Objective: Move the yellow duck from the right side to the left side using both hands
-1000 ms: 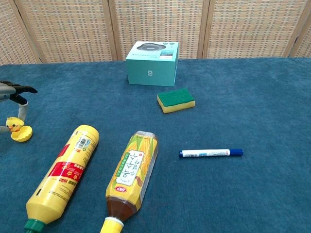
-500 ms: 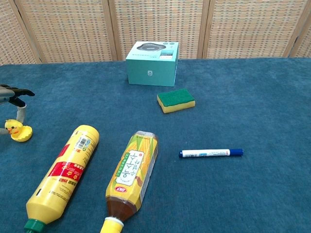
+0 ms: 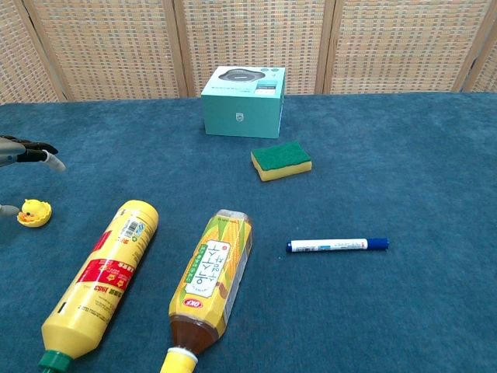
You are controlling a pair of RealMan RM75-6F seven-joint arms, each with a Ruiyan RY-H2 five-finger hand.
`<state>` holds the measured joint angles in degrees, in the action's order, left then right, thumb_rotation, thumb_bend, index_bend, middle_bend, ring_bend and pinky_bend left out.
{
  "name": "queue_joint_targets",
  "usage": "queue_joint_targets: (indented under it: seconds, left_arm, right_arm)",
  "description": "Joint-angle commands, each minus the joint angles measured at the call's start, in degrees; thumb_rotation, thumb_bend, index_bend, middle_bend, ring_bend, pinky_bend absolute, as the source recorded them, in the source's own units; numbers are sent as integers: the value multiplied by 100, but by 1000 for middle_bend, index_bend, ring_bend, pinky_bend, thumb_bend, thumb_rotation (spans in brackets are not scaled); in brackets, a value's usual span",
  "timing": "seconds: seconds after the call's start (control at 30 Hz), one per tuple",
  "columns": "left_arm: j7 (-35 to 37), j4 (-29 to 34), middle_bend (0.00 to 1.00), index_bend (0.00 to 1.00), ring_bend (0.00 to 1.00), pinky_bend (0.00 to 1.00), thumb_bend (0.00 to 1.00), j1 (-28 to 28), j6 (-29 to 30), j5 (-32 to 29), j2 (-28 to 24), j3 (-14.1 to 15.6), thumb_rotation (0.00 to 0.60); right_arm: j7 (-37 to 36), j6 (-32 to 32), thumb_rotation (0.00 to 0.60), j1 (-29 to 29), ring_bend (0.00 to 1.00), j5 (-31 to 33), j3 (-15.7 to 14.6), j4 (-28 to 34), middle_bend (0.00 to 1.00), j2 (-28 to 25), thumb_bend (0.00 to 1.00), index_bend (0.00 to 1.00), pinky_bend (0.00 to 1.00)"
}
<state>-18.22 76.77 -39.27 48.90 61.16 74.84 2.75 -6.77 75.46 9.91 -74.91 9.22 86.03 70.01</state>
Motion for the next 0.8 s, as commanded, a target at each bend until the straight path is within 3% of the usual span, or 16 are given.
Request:
queue_joint_targets:
  seconds: [0.03, 0.17, 0.3, 0.47, 0.63, 0.8]
  left_arm:
    - [342, 365, 0, 76, 0, 0, 306, 172, 341, 99, -192, -181, 600]
    - [763, 1050, 0, 17, 0, 0, 293, 520, 1136, 457, -526, -359, 600]
    - [673, 1562, 0, 0, 0, 0, 282, 888, 1915, 648, -657, -408, 600]
    - [41, 2097, 0, 0, 0, 0, 279, 1408, 2837, 750, -560, -296, 600]
    - [-369, 2460, 0, 0, 0, 0, 276, 1821, 3390, 931, -459, -107, 600]
    - [-653, 2601, 0, 0, 0, 0, 181, 2147, 3774, 1168, -429, 66, 600]
  right_arm:
    - [-4, 3, 600, 1, 0, -18, -8, 10, 0, -1, 58, 132, 0]
    - [22, 6, 600, 7, 0, -85, -47, 24, 0, 6, 57, 132, 0]
    - [29, -19, 600, 23, 0, -175, -103, 54, 0, 3, 56, 132, 0]
    - [203, 49, 600, 27, 0, -332, -183, 81, 0, 16, 53, 125, 0]
    - [374, 191, 600, 6, 0, -570, -288, 187, 0, 38, 52, 118, 0]
    - [626, 366, 600, -46, 0, -718, -356, 247, 0, 62, 52, 77, 0]
